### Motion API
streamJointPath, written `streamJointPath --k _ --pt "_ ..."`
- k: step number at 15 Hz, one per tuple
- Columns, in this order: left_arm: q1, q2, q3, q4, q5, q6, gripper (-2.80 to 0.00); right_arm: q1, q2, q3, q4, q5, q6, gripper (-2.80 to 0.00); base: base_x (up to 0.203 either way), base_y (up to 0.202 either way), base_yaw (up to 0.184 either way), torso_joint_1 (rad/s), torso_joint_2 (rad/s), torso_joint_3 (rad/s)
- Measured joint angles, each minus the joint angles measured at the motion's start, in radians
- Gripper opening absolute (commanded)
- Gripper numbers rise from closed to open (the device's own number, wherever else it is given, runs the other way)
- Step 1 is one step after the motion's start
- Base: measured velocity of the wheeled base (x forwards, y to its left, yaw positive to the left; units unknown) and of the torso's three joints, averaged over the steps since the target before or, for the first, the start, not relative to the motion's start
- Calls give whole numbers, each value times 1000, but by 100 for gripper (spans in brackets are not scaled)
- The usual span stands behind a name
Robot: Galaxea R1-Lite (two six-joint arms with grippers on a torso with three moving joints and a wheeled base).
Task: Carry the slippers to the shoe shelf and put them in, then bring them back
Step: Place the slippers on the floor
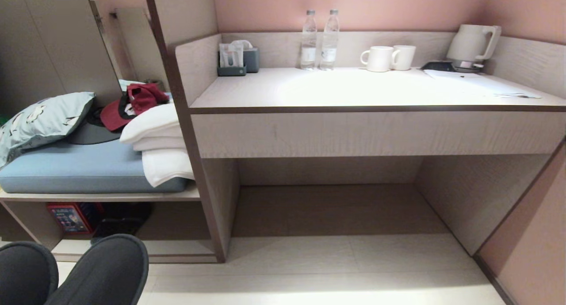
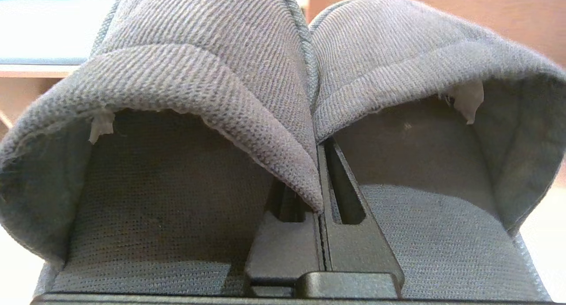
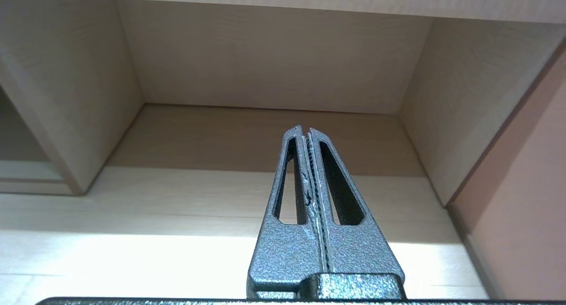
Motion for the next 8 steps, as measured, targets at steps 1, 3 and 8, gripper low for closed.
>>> streamJointPath --k 1,3,8 --pt "0 0 0 0 0 0 -280 0 0 0 0 0 0 -280 0 -194 3 2 -1 6" --pt "0 0 0 0 0 0 -280 0 0 0 0 0 0 -280 0 -196 4 1 3 2" --pt "0 0 0 0 -1 1 -280 0 0 0 0 0 0 -280 0 -194 3 1 2 1"
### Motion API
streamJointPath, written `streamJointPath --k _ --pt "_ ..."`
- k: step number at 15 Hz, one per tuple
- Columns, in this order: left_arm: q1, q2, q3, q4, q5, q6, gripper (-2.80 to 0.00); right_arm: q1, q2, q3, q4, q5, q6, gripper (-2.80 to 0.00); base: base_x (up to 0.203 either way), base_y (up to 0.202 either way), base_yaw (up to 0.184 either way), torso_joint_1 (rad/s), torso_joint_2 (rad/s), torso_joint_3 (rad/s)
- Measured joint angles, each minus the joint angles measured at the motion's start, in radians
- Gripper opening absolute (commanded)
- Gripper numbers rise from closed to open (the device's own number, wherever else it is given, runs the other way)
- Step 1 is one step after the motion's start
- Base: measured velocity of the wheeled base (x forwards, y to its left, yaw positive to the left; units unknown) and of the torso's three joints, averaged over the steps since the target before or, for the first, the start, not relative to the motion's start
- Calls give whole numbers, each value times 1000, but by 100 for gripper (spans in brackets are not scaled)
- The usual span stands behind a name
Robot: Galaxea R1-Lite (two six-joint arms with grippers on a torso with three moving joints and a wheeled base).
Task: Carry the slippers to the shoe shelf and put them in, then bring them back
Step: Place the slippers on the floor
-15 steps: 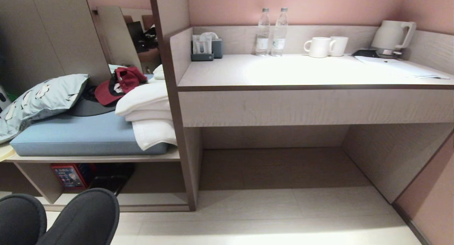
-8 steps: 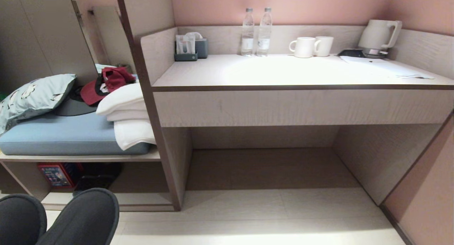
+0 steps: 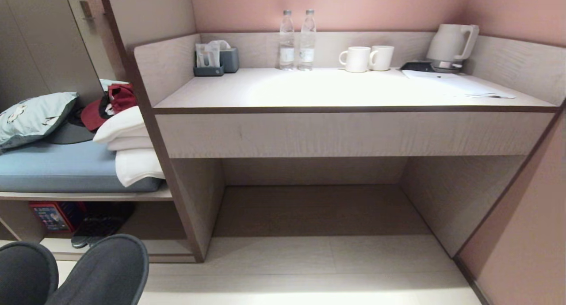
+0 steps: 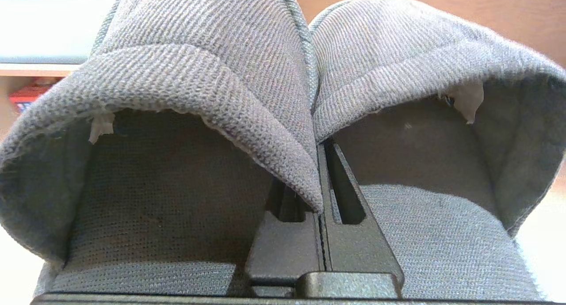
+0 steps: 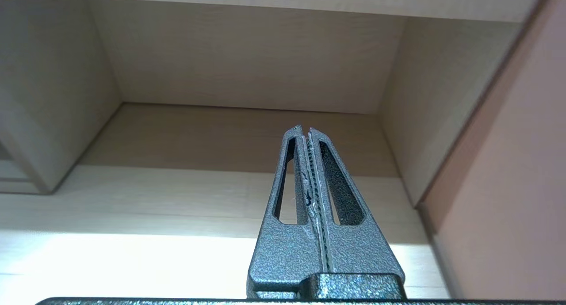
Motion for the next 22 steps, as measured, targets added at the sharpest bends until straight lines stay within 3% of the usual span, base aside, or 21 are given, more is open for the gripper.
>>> streamJointPath --k 11,22 --pt "0 0 0 0 0 -1 -280 1 0 0 0 0 0 -280 0 -183 3 2 3 3" --pt "0 0 0 0 1 -1 -280 0 0 0 0 0 0 -280 0 0 0 0 0 0"
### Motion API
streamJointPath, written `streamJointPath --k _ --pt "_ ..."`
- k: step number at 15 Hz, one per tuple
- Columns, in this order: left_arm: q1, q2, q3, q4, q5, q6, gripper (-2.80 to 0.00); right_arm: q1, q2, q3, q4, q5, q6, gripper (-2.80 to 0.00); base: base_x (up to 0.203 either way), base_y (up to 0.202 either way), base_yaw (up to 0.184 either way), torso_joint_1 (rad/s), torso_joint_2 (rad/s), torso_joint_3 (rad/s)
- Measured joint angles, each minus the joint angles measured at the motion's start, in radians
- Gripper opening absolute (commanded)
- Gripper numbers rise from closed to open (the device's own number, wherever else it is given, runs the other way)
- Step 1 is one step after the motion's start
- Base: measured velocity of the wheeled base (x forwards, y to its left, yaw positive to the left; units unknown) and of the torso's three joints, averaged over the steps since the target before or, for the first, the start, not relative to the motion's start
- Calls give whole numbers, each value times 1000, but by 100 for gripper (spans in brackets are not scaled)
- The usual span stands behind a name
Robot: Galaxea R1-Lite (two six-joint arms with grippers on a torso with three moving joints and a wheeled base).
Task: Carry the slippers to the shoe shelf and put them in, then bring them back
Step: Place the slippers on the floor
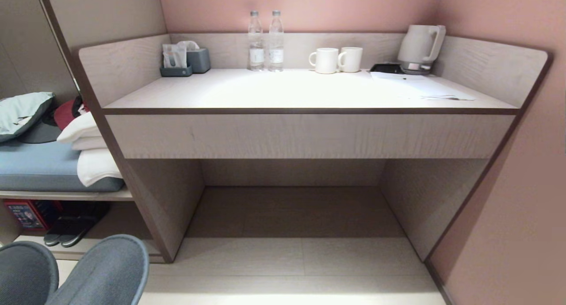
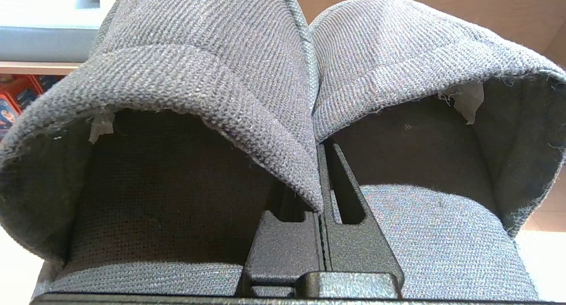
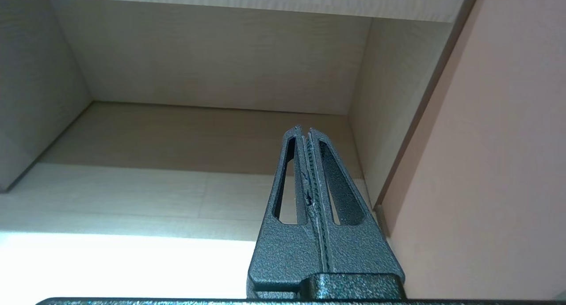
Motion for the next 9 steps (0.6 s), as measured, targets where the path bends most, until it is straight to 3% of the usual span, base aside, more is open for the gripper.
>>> streamJointPath --k 3,9 --pt "0 0 0 0 -1 1 -280 0 0 0 0 0 0 -280 0 0 0 1 1 -33" --pt "0 0 0 0 0 4 -280 0 0 0 0 0 0 -280 0 0 0 3 1 -176"
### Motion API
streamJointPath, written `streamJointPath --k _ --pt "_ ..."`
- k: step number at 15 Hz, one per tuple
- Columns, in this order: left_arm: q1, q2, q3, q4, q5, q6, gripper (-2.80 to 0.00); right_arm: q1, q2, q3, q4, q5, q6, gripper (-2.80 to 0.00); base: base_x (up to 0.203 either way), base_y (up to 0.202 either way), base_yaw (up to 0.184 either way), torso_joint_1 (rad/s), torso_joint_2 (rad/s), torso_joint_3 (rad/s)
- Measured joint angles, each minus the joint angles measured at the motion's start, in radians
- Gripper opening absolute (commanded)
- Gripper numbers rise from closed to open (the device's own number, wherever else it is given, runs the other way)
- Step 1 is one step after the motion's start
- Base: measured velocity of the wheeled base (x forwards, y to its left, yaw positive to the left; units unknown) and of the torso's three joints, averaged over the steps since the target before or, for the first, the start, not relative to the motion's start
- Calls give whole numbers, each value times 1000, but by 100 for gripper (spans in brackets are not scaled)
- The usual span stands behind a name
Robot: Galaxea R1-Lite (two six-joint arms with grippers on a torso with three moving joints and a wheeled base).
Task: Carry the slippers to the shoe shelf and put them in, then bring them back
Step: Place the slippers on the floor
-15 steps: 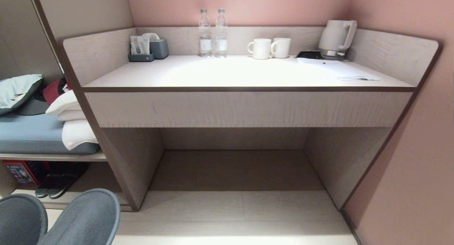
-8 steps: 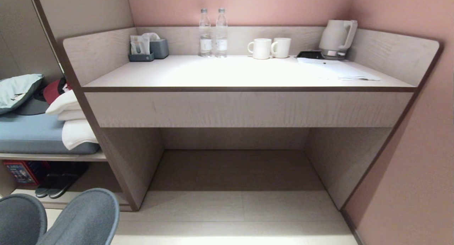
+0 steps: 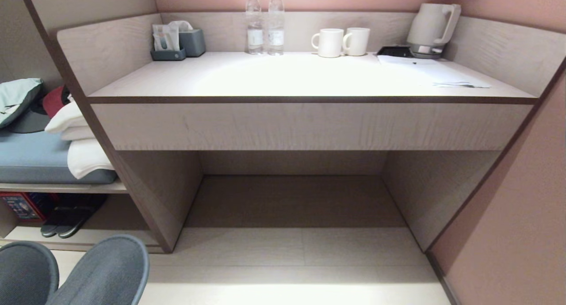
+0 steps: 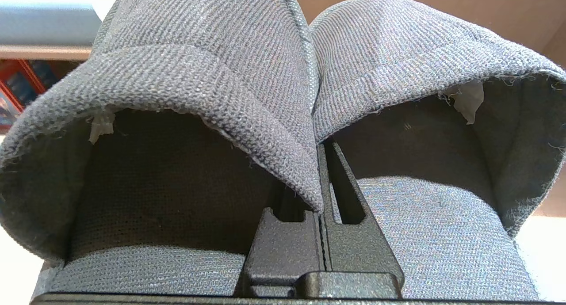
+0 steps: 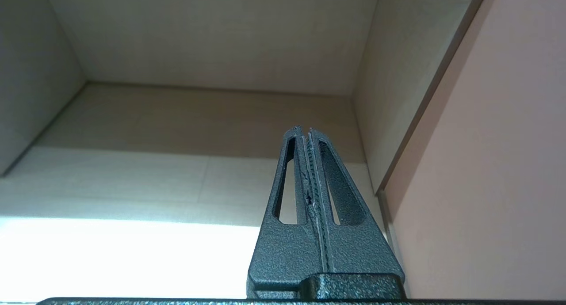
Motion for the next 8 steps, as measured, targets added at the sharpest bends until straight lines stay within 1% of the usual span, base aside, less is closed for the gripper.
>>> streamJointPath --k 8 --pt "0 0 0 0 0 -3 -280 0 0 0 0 1 0 -280 0 0 0 2 4 -197"
